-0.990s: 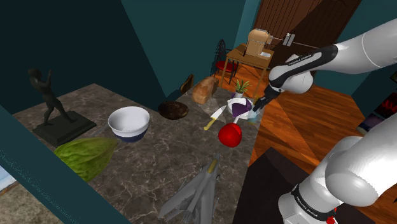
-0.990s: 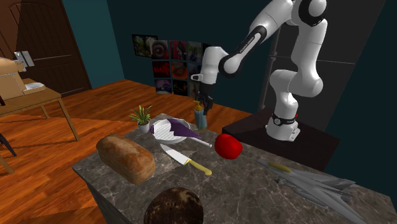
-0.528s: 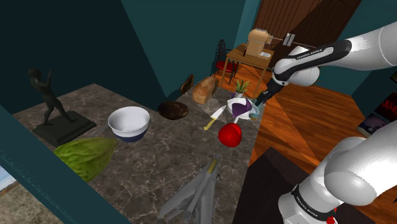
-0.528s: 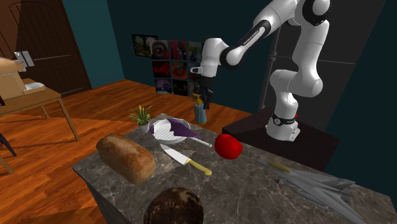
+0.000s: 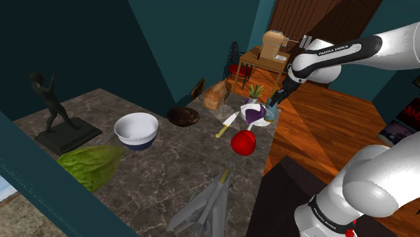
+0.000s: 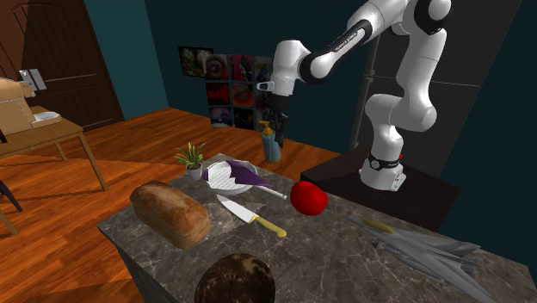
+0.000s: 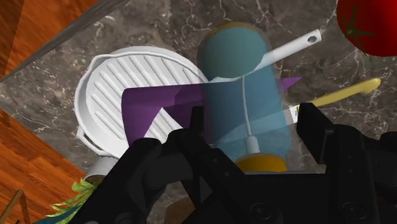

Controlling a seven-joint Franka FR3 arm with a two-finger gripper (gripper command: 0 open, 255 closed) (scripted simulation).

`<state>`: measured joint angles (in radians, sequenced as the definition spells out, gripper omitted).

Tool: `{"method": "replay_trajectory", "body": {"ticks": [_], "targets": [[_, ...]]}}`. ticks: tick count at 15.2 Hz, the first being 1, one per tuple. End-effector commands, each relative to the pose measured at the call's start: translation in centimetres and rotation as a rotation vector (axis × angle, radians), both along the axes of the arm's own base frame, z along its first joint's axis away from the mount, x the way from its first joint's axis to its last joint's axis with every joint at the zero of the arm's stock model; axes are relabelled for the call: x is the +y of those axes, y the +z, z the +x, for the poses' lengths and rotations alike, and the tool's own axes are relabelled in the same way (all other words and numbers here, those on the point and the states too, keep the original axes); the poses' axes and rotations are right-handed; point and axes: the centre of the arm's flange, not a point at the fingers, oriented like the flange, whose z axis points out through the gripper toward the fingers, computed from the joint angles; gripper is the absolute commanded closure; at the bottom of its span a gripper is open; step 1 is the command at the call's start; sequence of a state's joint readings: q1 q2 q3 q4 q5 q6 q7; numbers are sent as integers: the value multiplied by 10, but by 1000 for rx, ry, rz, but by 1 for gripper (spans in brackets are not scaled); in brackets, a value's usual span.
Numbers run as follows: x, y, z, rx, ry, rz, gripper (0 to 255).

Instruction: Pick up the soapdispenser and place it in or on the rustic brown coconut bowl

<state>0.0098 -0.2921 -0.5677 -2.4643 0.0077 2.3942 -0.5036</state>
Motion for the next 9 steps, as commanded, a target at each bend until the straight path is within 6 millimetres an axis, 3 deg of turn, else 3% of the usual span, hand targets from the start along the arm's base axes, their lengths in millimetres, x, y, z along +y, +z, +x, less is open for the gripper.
{"method": "replay_trajectory", "body": {"ticks": [1, 9], "targets": [[17, 3, 18, 0, 0, 0, 255], [92, 8, 92, 0, 0, 0, 255]]}}
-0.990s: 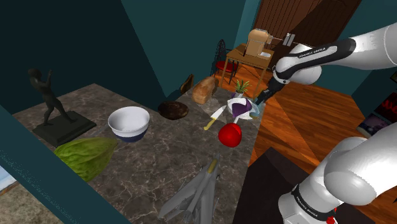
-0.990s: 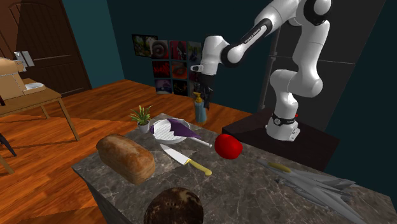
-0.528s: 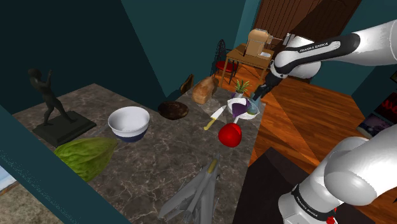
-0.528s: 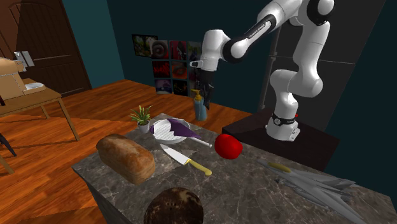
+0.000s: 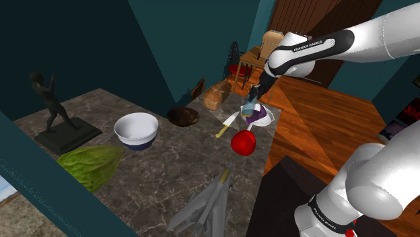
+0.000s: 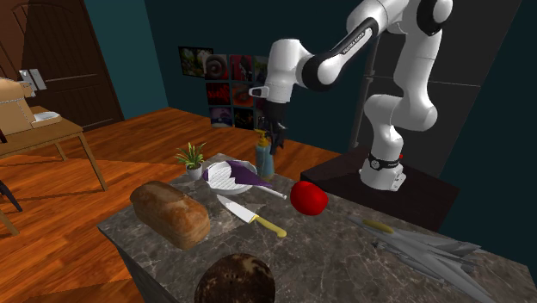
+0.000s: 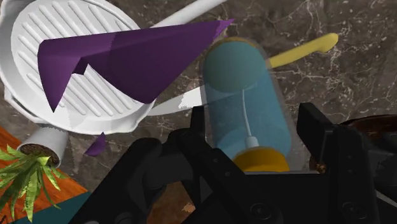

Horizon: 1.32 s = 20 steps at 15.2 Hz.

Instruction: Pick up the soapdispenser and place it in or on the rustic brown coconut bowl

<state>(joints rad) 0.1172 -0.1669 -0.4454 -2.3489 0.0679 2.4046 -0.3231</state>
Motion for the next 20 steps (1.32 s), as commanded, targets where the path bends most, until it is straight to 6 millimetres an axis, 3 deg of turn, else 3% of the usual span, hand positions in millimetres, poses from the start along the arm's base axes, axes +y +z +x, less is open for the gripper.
{"method": "replay_trajectory", "body": {"ticks": [1, 20], "targets": [[18, 0, 20, -1, -2, 1, 255], [196, 12, 197, -1, -2, 1, 255]]}}
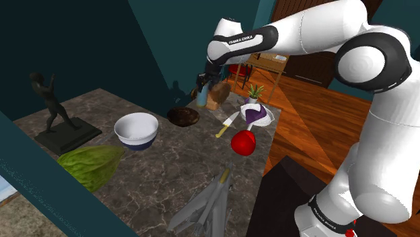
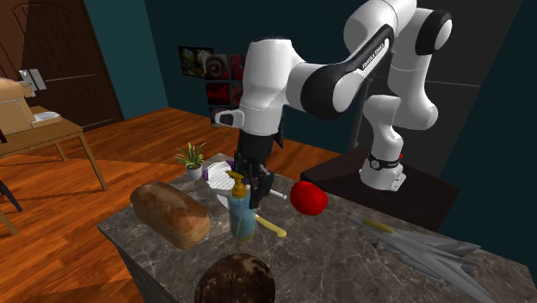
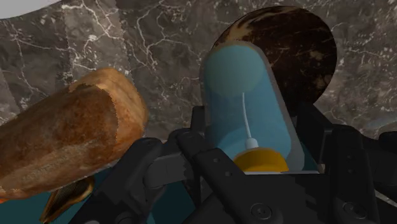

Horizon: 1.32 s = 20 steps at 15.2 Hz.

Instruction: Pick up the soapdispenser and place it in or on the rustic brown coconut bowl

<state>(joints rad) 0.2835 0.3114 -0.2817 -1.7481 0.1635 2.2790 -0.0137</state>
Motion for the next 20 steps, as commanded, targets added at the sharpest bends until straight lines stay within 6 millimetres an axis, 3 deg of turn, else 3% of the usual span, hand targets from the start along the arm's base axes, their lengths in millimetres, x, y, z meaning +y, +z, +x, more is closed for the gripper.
{"method": "replay_trajectory", "body": {"ticks": [1, 7, 20], "targets": [[20, 1, 19, 0, -1, 0, 255], [69, 5, 68, 0, -1, 0, 255], [69, -64, 68, 0, -1, 0, 255]]}}
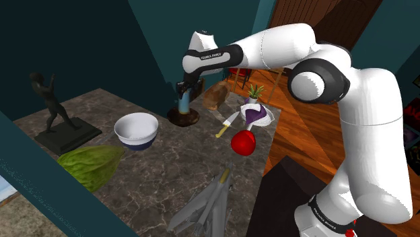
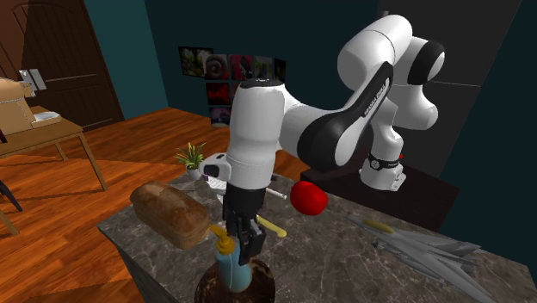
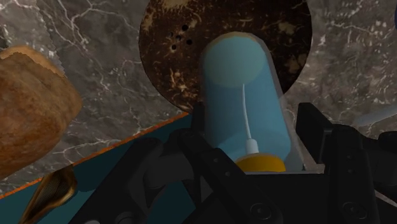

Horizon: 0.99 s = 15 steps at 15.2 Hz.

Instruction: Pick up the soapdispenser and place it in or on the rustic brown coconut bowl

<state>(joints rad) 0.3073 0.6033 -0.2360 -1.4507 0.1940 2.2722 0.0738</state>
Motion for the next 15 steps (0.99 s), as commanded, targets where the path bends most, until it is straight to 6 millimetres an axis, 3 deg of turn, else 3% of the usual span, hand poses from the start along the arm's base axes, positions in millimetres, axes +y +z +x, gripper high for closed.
{"method": "replay_trajectory", "body": {"ticks": [1, 4, 12, 13, 15], "targets": [[0, -11, 0, -1, 0, 0, 255], [0, -29, 0, -1, 0, 0, 255], [0, -29, 0, -1, 0, 0, 255], [0, -29, 0, -1, 0, 0, 0], [0, -29, 0, -1, 0, 0, 0]]}}
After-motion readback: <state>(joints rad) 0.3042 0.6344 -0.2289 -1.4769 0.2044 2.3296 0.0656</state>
